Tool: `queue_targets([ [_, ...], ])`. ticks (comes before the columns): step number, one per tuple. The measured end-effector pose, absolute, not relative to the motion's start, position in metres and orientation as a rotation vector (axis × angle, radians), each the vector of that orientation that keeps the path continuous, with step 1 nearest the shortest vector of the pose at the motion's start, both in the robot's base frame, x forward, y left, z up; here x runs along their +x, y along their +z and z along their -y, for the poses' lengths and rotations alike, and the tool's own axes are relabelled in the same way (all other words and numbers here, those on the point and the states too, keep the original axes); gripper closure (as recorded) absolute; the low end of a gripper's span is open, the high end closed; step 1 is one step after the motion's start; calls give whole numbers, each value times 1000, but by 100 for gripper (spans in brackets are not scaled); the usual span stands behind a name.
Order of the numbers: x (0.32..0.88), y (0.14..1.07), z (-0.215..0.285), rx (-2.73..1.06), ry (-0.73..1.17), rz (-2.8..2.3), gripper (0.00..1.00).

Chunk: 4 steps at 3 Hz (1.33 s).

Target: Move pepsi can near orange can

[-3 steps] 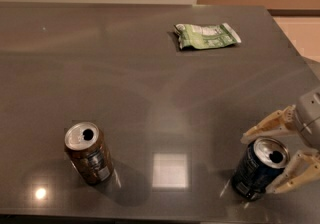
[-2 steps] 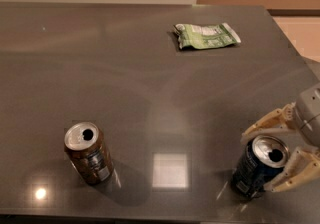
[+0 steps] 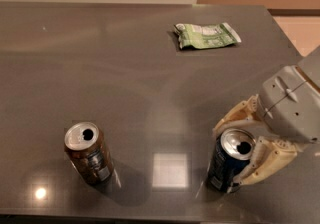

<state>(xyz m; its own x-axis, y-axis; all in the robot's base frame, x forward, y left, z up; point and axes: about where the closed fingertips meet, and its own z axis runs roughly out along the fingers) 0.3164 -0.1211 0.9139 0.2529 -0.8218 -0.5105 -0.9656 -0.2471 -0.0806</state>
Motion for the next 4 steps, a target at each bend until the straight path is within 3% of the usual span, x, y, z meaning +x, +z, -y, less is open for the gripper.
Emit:
queue_targets([
  [4, 324, 916, 7, -2174, 658, -1472, 100],
])
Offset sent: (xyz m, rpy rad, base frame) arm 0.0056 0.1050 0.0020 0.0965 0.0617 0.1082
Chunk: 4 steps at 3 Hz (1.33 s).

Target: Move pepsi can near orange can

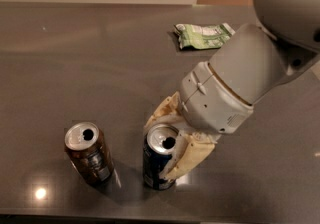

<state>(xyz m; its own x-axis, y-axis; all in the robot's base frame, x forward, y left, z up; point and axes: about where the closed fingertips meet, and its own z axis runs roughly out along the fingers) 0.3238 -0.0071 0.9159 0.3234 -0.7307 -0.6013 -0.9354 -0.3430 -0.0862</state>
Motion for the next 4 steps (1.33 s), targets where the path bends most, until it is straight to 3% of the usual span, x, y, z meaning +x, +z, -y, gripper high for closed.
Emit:
queue_targets([
  [1, 325, 915, -10, -2183, 671, -1444, 100],
  [2, 327, 912, -24, -2194, 663, -1439, 82],
  [4, 331, 902, -42, -2235, 644, -1433, 36],
])
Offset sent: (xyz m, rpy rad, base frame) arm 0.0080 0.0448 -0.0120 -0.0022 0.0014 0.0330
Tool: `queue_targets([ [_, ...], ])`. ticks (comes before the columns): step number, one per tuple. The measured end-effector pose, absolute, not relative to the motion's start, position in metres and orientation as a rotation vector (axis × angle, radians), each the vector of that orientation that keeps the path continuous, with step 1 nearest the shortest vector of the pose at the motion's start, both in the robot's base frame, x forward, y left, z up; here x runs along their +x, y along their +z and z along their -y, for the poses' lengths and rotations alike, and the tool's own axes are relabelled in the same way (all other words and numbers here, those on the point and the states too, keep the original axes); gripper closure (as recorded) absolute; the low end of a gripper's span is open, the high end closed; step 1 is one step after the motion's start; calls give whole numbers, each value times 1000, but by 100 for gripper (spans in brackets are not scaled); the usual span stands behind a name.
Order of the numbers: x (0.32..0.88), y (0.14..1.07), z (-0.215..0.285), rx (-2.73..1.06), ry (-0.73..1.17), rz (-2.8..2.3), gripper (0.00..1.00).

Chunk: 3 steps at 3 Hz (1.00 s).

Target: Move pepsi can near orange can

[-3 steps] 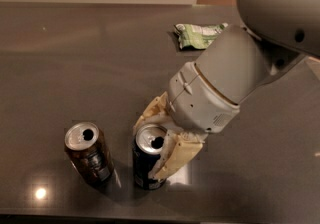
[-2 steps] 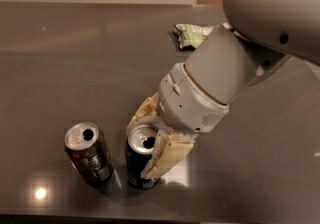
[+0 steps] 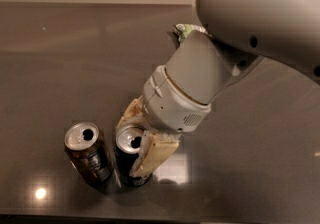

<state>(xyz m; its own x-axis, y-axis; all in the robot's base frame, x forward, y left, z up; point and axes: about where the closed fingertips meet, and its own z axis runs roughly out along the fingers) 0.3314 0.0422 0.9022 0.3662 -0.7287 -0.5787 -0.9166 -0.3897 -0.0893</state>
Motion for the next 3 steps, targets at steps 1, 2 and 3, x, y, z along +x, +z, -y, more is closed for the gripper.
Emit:
queue_targets([
  [1, 333, 896, -48, -2260, 648, -1429, 13],
  [2, 332, 899, -48, -2260, 640, -1427, 0],
  [3, 332, 899, -48, -2260, 640, -1427, 0],
])
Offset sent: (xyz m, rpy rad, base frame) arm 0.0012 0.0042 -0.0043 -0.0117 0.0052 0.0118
